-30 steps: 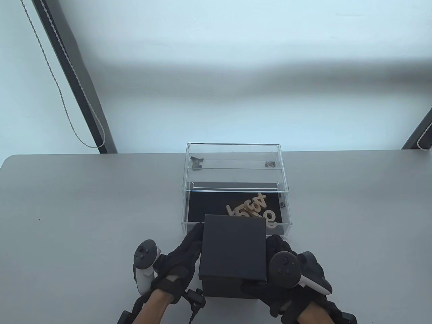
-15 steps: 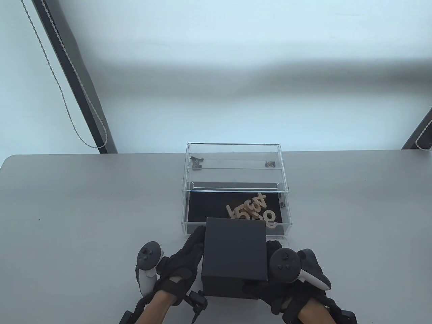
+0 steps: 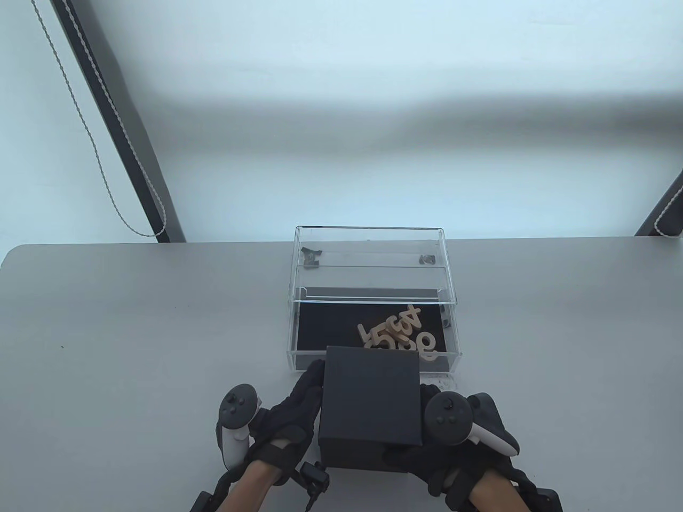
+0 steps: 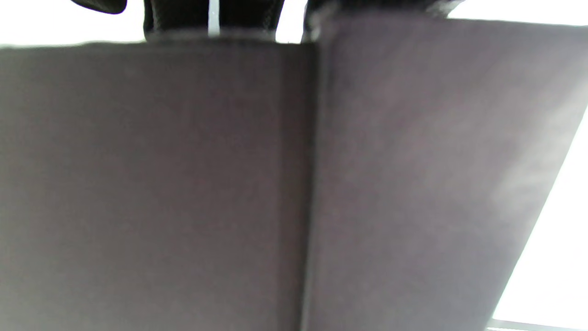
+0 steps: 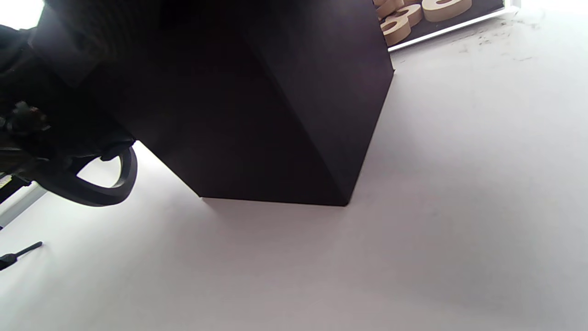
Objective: Pour number blocks into a drawer
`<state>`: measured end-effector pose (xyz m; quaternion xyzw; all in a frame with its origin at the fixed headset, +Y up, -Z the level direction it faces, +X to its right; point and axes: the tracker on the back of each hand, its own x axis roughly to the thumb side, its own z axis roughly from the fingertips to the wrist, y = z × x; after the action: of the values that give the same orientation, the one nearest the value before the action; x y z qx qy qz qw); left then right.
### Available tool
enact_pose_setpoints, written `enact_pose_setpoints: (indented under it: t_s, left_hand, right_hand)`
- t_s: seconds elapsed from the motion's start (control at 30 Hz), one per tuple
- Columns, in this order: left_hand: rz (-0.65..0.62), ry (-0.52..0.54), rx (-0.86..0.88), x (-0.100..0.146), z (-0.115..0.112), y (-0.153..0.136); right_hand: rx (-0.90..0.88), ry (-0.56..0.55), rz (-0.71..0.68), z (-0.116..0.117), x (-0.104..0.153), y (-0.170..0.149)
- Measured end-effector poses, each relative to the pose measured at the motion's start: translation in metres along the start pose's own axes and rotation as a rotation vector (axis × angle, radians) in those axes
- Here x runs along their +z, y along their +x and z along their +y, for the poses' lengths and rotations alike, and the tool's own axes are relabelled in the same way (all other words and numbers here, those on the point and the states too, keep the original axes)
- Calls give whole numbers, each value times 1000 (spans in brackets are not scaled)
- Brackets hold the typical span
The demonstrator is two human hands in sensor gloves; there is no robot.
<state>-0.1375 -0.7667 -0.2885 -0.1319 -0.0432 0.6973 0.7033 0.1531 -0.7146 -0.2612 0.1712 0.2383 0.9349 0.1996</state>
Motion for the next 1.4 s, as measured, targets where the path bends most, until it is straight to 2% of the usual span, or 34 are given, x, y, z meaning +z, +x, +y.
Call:
enact_pose_setpoints:
  t_s: [0.2,0.27,0.4,0.57,0.67,0.77,0.9,1.13,1.27,1.4]
  left_hand:
    - [-39,15,-113,2,7,10]
    - [-72,50,-147,3,8,14]
    - [-128,62,-127,7,10,29]
    - [-183,37,-173,13,4,57]
    - [-183,-10,-264,16,-7,76]
    - [-190,-27,-452,16,-22,94]
    - [-152,-93,-678,10,-54,108]
    - [-48,-253,-871,-2,-103,107]
    - [-19,-262,-969,-5,-116,100]
    - [-19,-267,-998,-6,-117,97]
  right_hand:
    - [-16,3,-5,-3,0,-3]
    - [-43,2,-14,-7,2,-5]
    - [-177,-23,-71,-24,10,-15]
    - [-239,-104,-62,-41,20,-30]
    - [-262,-128,-36,-43,19,-41]
    - [-275,-141,-10,-43,17,-49]
    - [-274,-140,10,-39,14,-54]
    - [-266,-139,17,-38,13,-55]
    - [-268,-135,22,-38,13,-56]
    - [-268,-132,26,-37,12,-56]
